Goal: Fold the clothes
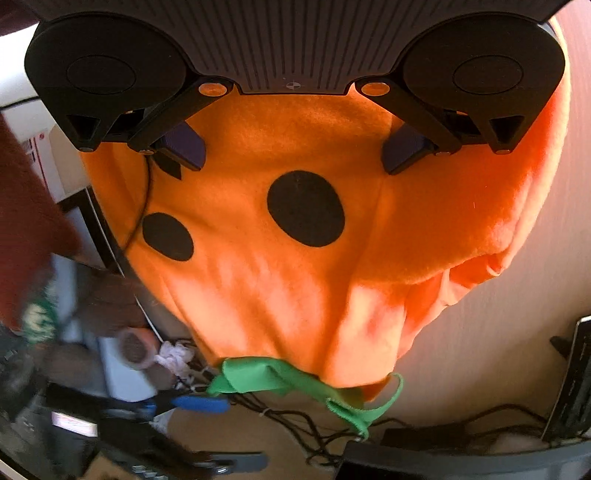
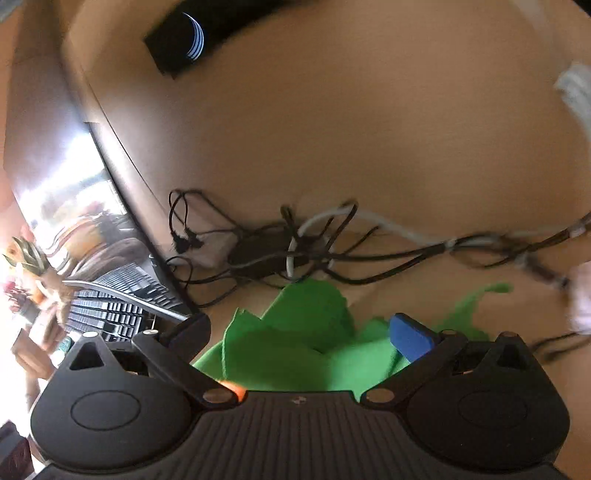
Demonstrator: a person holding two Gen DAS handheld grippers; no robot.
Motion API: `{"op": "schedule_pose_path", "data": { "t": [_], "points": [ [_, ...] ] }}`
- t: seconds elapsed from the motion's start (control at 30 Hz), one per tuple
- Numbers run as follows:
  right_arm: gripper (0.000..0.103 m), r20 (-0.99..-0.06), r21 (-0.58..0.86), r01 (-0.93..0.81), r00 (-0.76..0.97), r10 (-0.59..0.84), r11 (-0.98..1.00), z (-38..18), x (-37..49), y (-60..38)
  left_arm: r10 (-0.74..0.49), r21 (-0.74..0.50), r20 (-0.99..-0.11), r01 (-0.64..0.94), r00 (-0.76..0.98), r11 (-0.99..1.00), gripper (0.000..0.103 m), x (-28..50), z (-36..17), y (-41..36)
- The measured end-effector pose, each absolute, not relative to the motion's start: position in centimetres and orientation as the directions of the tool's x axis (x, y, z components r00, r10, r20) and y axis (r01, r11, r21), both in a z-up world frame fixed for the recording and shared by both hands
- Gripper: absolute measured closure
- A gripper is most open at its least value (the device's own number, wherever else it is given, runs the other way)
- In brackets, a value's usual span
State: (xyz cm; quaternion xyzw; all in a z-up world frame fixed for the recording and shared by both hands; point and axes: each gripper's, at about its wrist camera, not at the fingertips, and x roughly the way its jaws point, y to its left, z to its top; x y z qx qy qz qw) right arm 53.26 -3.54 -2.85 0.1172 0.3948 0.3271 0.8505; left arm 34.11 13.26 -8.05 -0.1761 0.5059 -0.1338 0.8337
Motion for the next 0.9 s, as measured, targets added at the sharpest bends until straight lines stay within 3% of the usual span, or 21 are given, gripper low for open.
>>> {"op": "schedule_pose_path", "data": {
  "t": [0.13, 0.2, 0.33, 0.43, 0.53, 0.67, 0.9],
  "points": [
    [0.000, -0.659, 0.553, -0.281, 0.428, 0.618, 0.785, -7.2, 55.7, -4.1, -0.390, -0.436, -0.804, 0.000, 0.449, 0.900, 0.000, 34.4, -8.0, 13.4],
    [0.000, -0.638, 0.609, -0.280, 0.383, 0.668, 0.742, -7.8, 54.6, -4.6, -0.373, -0.413, -0.809, 0.013, 0.454, 0.911, 0.000, 34.2, -7.9, 13.0],
    [0.000, -0.490, 0.721, -0.492, 0.137, 0.861, 0.488, -5.0, 49.2, -4.9, -0.318, -0.334, -0.831, 0.048, 0.457, 0.941, 0.000, 34.0, -7.8, 11.8],
    [0.000, -0.457, 0.653, -0.654, 0.061, 0.887, 0.381, -1.8, 44.0, -6.3, -0.278, -0.284, -0.840, 0.060, 0.466, 0.957, 0.000, 33.9, -7.7, 10.9],
    [0.000, -0.515, 0.572, -0.697, 0.104, 0.851, 0.432, 0.2, 41.4, -8.1, -0.248, -0.247, -0.841, 0.067, 0.482, 0.967, 0.000, 33.6, -7.7, 10.3],
    [0.000, -0.589, 0.455, -0.641, 0.303, 0.749, 0.618, 1.1, 41.8, -8.7, -0.250, -0.250, -0.832, 0.068, 0.496, 0.966, 0.000, 33.2, -7.6, 10.5],
    [0.000, -0.521, 0.501, -0.473, 0.504, 0.689, 0.725, 0.0, 46.4, -5.7, -0.299, -0.292, -0.811, 0.094, 0.504, 0.952, 0.000, 32.8, -7.6, 11.6]
  ]
}}
